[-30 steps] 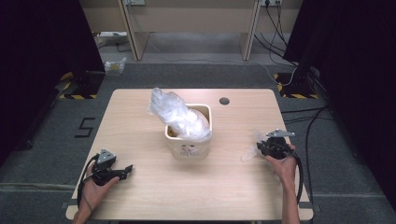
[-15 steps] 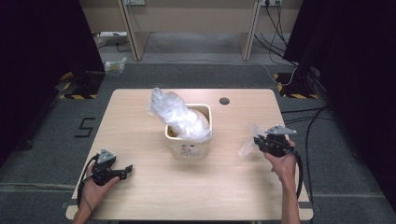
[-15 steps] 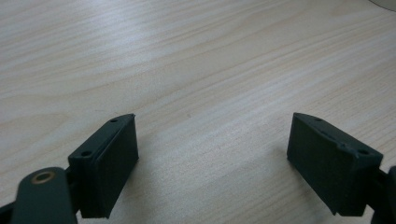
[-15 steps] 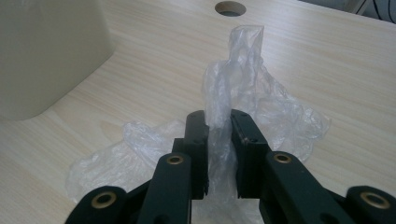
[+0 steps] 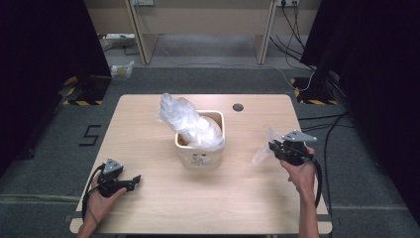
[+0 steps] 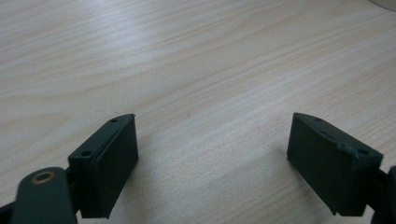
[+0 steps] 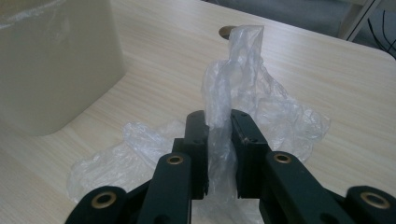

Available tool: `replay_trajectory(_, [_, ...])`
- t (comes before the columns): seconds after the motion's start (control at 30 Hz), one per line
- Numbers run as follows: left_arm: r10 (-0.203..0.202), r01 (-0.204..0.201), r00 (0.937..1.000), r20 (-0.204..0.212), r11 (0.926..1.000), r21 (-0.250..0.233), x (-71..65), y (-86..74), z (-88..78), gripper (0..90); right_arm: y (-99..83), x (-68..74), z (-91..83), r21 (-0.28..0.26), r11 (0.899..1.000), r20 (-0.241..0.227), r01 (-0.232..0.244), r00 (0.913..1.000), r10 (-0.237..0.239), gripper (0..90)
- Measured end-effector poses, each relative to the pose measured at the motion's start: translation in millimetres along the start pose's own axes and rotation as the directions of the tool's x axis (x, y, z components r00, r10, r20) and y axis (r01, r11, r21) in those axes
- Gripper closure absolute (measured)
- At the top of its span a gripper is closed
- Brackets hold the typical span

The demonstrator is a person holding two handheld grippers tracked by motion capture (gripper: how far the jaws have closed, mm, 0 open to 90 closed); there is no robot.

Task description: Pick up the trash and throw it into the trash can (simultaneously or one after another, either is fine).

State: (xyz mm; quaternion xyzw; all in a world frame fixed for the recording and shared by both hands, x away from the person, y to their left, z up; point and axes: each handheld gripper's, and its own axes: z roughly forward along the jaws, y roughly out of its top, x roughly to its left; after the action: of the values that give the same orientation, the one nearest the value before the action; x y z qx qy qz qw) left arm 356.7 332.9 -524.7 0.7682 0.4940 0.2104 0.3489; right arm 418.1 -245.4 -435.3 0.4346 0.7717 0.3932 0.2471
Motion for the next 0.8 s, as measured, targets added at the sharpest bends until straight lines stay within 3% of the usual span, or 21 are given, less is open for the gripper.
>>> replay_trajectory(0.5, [0.002,-0.002,1.0,-0.003,1.0,0.003,0.0,0.1,-0.2,15.4,15.3,13.8,-11.7,-0.045,0.998,-0.019,0.045,0.9988,-0.046,78.3])
replay_trajectory(0.8, [0.0,0.0,1.0,-0.001,1.0,0.001,0.0,0.0,0.0,15.4,34.3,25.1,-19.4,-0.101,0.993,-0.061,0.06,0.9959,-0.066,78.1])
